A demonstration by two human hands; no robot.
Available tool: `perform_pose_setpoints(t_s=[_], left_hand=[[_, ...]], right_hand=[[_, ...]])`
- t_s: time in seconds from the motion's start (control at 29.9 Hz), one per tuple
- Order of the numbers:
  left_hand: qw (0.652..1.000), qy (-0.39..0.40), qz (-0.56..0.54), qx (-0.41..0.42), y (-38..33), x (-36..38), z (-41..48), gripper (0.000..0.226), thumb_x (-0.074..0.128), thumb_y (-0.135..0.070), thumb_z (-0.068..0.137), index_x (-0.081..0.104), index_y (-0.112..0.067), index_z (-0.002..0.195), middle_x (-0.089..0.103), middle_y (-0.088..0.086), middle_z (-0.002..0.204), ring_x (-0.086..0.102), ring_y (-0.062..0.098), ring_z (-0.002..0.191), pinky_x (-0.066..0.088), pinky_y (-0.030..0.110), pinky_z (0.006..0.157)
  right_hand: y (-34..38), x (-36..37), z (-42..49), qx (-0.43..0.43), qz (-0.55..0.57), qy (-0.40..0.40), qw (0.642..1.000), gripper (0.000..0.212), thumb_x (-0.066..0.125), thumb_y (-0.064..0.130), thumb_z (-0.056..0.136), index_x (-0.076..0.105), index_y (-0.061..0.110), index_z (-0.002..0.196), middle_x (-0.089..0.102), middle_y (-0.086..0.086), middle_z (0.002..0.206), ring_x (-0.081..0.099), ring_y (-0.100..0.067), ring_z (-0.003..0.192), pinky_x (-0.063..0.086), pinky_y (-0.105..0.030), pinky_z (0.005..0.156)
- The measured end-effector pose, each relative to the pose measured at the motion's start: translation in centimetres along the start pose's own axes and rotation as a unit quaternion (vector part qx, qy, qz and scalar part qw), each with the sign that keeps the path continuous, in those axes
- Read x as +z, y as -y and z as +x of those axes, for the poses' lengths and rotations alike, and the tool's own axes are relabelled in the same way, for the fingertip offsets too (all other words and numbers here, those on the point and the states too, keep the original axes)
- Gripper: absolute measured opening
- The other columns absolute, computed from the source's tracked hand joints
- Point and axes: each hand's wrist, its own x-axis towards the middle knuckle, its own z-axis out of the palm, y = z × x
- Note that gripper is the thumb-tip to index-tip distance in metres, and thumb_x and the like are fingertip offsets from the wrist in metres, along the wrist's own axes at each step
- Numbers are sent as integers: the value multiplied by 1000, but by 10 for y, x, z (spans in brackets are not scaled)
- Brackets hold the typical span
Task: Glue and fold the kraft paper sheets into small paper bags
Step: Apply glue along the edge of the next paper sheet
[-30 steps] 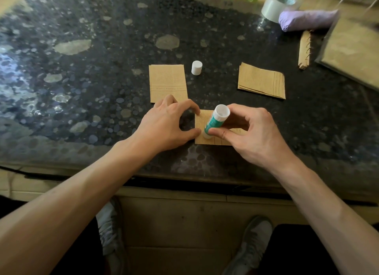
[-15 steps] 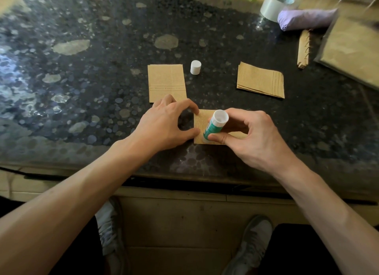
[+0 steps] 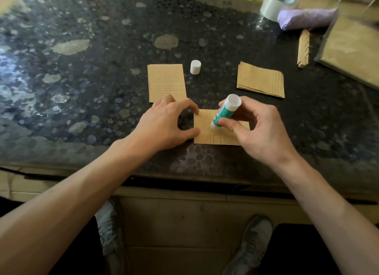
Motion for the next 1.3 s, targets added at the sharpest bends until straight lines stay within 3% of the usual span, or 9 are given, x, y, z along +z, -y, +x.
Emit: perform_pose_setpoints(t_s=[0.13, 0.43, 0.57, 0.8, 0.97, 1.07, 1.3], left_hand=[[1000, -2, -1, 2, 1, 0, 0, 50, 69, -64, 82, 50, -50, 127, 45, -5, 117, 48, 17, 120, 40, 34, 84], [1000, 3, -3, -1, 0, -1, 1, 50, 69, -63, 82, 50, -50, 127, 44, -6, 117, 48, 18, 121, 41, 35, 85], [1000, 5, -4, -2, 1, -1, 1, 50, 69, -64, 82, 50, -51, 126, 43, -6, 117, 48, 18, 121, 42, 36, 86], [1000, 0, -6, -2, 0, 0, 0, 49, 70, -62, 83, 51, -50, 126, 46, -4, 116, 48, 19, 119, 40, 35, 84], [1000, 1, -6, -2, 0, -1, 0, 49, 70, -62, 83, 51, -50, 126, 46, -5, 116, 48, 18, 118, 41, 35, 84], [1000, 3, -5, -1, -1, -2, 0, 49, 70, -62, 83, 51, -50, 126, 45, -5, 116, 49, 18, 119, 42, 35, 84], [1000, 3, -2, -2, 0, -1, 1, 50, 70, -63, 83, 51, -50, 127, 45, -6, 116, 49, 18, 120, 43, 35, 85]], right_hand=[[-2, 7, -1, -8, -45, 13, 999, 31, 75, 38, 93, 68, 27, 121, 66, 25, 109, 64, 6, 107, 50, -9, 89], [-2, 9, -2, -8, -55, -22, 998, 40, 77, 51, 86, 72, 24, 115, 72, 17, 106, 67, 3, 100, 54, -13, 85], [-4, 5, -1, 0, -54, 7, 998, 33, 77, 44, 89, 72, 26, 115, 70, 21, 107, 65, 6, 104, 51, -9, 87], [-4, 3, -4, -12, -48, 47, 998, 29, 76, 30, 93, 71, 25, 121, 54, 39, 105, 52, 30, 101, 38, 5, 86], [0, 1, -4, -16, -59, 45, 997, 33, 76, 44, 89, 70, 30, 118, 64, 27, 107, 58, 19, 101, 44, -1, 87], [1, 0, -6, -21, -68, 34, 997, 36, 75, 52, 86, 71, 30, 115, 68, 23, 106, 65, 7, 101, 52, -11, 85], [1, -2, -9, -23, -52, 41, 998, 38, 75, 51, 85, 73, 27, 114, 70, 21, 107, 68, 1, 100, 58, -21, 86]])
